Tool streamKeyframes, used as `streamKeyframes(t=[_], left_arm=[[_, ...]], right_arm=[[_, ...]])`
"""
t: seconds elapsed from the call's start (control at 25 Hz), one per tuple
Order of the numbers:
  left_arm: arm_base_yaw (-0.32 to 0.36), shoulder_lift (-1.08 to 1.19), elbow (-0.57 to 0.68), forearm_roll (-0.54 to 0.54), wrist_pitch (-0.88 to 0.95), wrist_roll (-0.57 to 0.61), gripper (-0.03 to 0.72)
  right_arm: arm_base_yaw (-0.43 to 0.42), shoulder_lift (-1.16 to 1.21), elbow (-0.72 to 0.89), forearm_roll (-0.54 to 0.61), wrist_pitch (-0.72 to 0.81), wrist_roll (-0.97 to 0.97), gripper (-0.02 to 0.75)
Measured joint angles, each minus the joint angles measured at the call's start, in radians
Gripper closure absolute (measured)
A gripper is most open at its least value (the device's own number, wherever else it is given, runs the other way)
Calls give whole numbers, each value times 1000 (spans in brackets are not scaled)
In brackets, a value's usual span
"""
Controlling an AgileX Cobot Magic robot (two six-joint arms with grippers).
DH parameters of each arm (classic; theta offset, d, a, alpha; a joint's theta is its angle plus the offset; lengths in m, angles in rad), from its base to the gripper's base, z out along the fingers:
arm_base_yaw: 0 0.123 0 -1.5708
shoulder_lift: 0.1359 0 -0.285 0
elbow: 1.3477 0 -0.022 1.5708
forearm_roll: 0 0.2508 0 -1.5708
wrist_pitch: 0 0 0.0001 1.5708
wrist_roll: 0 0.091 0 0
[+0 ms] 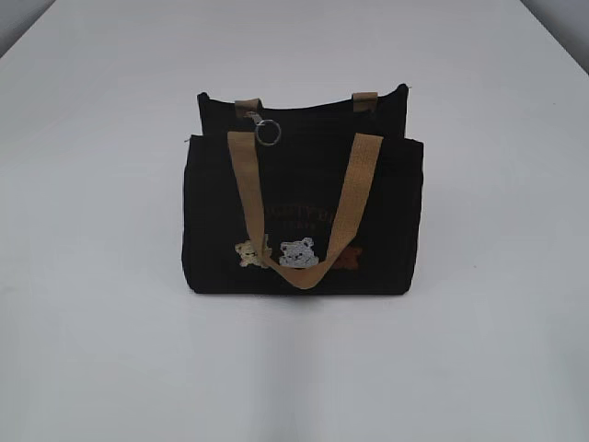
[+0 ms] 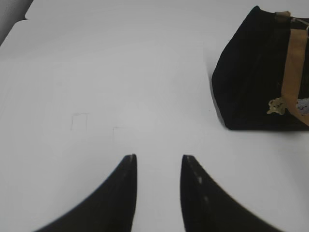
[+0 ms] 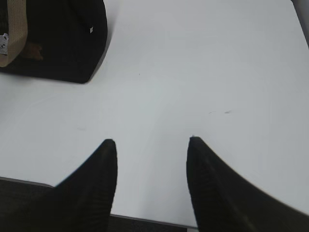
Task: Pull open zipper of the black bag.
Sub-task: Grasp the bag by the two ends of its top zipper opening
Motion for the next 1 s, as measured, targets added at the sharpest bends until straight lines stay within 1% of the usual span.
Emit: streamKeyframes(t=[1.0], left_arm=[[0,0,0,-11,-2,0,452]], right_arm=[[0,0,0,0,0,0,366]])
